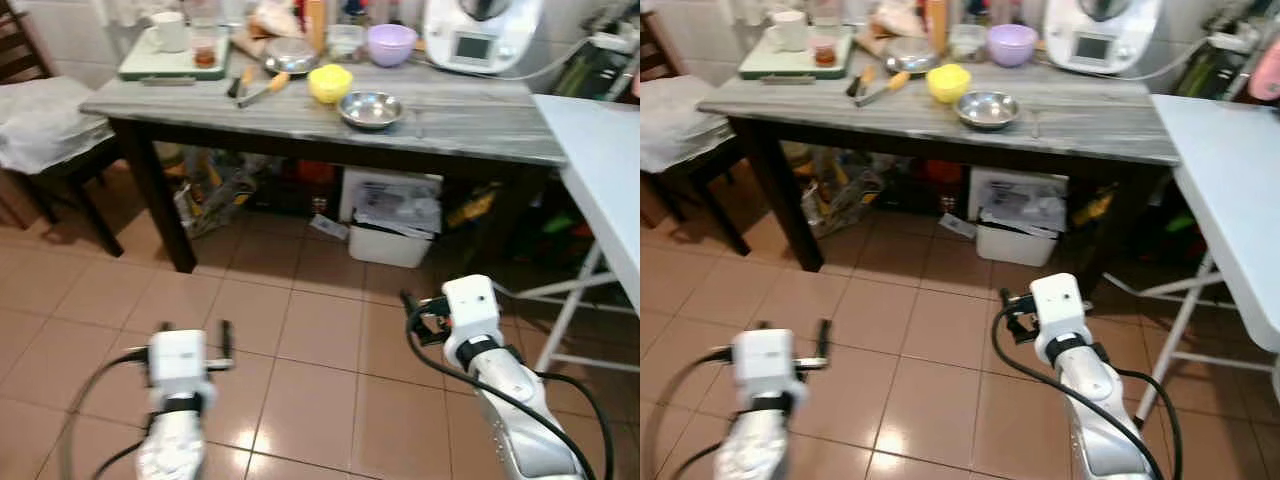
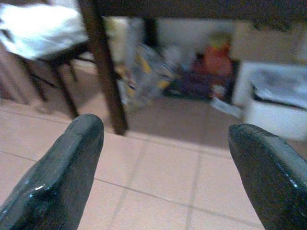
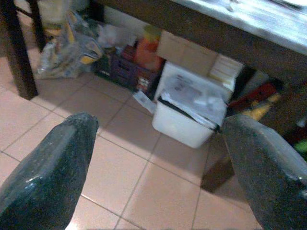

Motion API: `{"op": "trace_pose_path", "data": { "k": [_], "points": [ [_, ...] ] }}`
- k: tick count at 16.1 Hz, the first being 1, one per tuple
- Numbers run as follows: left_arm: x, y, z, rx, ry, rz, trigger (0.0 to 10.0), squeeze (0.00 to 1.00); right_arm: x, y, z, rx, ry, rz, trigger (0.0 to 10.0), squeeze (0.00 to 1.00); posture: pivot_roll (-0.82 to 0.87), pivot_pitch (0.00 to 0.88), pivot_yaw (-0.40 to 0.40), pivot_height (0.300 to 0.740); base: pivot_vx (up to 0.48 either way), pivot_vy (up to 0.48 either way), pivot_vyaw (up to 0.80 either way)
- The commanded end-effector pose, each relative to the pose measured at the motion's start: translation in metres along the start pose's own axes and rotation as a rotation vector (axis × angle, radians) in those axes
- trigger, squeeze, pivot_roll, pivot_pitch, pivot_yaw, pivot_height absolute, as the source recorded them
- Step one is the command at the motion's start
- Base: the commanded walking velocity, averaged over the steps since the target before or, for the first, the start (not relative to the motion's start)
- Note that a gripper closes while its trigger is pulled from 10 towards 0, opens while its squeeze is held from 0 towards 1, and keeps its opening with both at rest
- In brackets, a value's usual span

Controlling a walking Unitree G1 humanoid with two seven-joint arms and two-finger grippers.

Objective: Setting the table

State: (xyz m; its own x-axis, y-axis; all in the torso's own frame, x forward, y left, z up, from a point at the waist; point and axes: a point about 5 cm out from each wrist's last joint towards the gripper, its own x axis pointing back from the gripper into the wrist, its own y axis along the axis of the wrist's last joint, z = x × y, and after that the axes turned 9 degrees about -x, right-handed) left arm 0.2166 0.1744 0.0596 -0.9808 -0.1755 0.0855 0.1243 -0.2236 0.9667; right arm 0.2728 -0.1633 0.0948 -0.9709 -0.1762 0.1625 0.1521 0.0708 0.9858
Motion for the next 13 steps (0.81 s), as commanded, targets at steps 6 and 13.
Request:
{"op": "trace_pose_path", "data": {
  "k": [6, 13],
  "points": [
    [0.014, -0.013, 0.031, -0.051, 0.054, 0.04, 10.0, 0.0, 0.047, -0.023, -0.035, -0.03, -0.196, 0.034, 10.0, 0.0, -0.23, 0.025, 0.007, 0.74, 0.0, 0.0, 0.0],
    [-0.006, 0.0, 0.019, -0.047, 0.001, -0.006, 10.0, 0.0, 0.035, -0.014, -0.029, -0.001, -0.153, -0.016, 10.0, 0.0, -0.26, 0.003, 0.023, 0.74, 0.0, 0.0, 0.0]
  ]
}}
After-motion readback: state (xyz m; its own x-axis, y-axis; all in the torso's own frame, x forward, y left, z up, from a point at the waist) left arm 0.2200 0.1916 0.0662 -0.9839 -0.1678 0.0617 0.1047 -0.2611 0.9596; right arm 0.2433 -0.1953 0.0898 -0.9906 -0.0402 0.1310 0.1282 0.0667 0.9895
